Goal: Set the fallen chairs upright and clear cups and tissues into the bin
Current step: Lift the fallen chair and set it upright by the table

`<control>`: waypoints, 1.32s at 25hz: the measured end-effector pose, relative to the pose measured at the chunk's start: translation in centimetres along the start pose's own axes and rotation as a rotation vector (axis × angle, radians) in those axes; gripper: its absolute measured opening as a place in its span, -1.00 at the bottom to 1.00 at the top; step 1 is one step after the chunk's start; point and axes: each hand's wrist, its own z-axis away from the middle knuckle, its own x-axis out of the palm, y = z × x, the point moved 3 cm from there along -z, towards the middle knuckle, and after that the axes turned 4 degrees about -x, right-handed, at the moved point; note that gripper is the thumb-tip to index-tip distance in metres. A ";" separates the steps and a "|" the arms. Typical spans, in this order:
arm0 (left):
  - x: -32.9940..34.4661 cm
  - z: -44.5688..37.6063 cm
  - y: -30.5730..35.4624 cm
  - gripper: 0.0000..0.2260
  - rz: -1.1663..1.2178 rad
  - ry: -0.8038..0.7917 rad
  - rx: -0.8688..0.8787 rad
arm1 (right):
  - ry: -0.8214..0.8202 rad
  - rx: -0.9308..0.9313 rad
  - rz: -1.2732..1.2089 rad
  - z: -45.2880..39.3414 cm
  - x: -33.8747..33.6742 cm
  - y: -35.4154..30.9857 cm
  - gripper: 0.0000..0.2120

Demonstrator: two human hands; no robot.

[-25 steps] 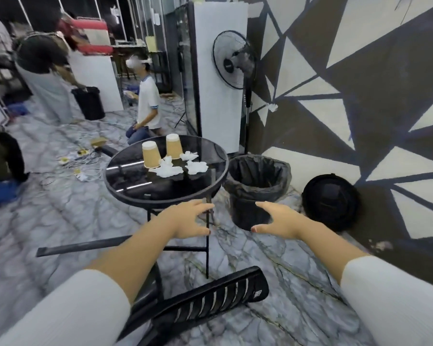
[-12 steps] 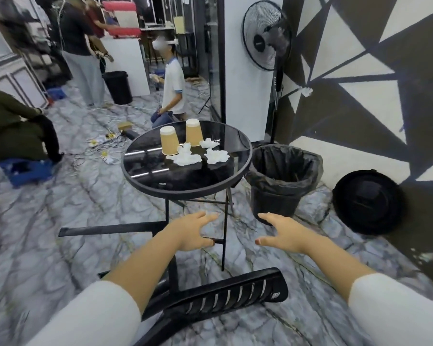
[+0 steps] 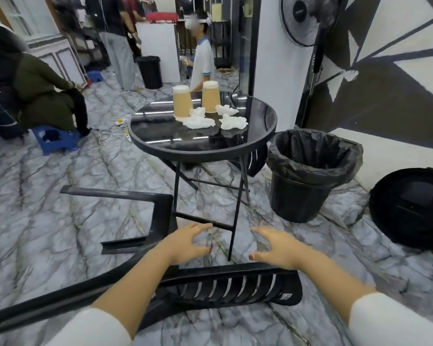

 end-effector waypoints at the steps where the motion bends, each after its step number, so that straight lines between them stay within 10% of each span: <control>1: 2.0 -0.8 -1.7 -0.44 0.087 0.019 -0.016 | -0.004 -0.010 0.010 -1.0 2.2 1.3 -0.30; 12: 17.3 -8.3 -15.1 -0.59 0.322 0.260 0.090 | 0.132 -0.245 -0.012 -11.3 19.1 11.2 -0.44; 33: 19.7 -9.5 -15.5 -0.79 0.055 0.538 -0.049 | 0.197 -0.222 0.228 -10.9 18.3 14.9 -0.53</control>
